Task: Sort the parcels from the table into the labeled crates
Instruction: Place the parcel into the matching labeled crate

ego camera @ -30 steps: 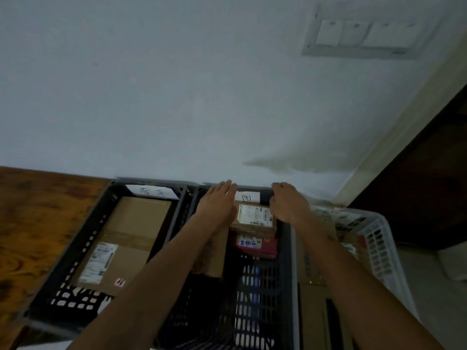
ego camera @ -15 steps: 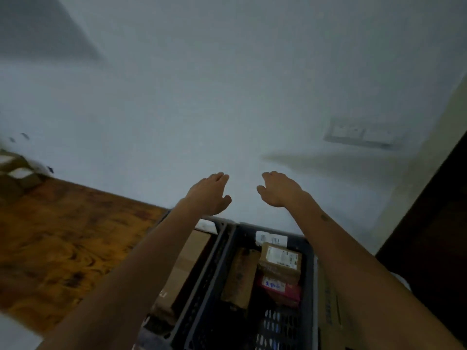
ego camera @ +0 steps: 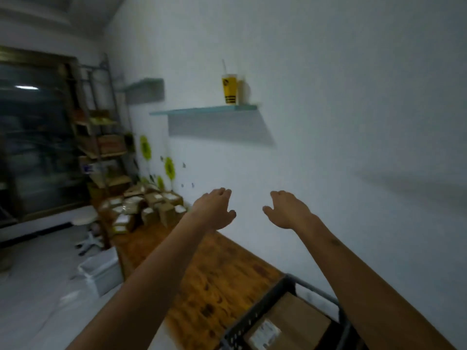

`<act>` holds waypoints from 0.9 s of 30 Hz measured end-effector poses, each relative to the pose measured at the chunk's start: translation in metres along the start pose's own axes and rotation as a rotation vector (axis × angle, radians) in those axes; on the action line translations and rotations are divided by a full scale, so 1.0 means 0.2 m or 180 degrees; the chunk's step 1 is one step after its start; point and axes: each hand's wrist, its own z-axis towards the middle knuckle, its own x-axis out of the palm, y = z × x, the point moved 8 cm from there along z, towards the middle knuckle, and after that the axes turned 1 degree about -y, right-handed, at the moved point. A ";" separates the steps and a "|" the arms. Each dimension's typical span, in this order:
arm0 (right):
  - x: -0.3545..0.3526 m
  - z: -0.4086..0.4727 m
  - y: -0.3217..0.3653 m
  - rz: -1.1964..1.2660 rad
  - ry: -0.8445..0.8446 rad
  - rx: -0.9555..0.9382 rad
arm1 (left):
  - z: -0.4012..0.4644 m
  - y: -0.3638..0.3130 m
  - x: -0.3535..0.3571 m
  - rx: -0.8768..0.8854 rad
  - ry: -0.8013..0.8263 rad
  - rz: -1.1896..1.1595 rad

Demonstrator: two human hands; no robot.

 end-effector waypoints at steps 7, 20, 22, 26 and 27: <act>-0.02 0.40 1.04 0.0035 -0.0164 -0.0861 | -0.21 1.00 -0.30 -0.0922 -0.0121 0.0162; 0.23 1.44 2.52 0.0851 -0.0052 -0.1802 | -0.11 2.55 -0.51 -0.2021 -0.0236 0.0321; 0.25 1.58 2.70 0.0807 -0.0039 -0.1881 | -0.06 2.76 -0.56 -0.2118 -0.0305 0.0364; 0.34 1.90 3.01 0.0811 -0.0041 -0.1914 | 0.05 3.19 -0.56 -0.2212 -0.0422 0.0393; 0.37 1.98 3.08 0.0790 -0.0048 -0.1901 | 0.09 3.30 -0.55 -0.2226 -0.0451 0.0378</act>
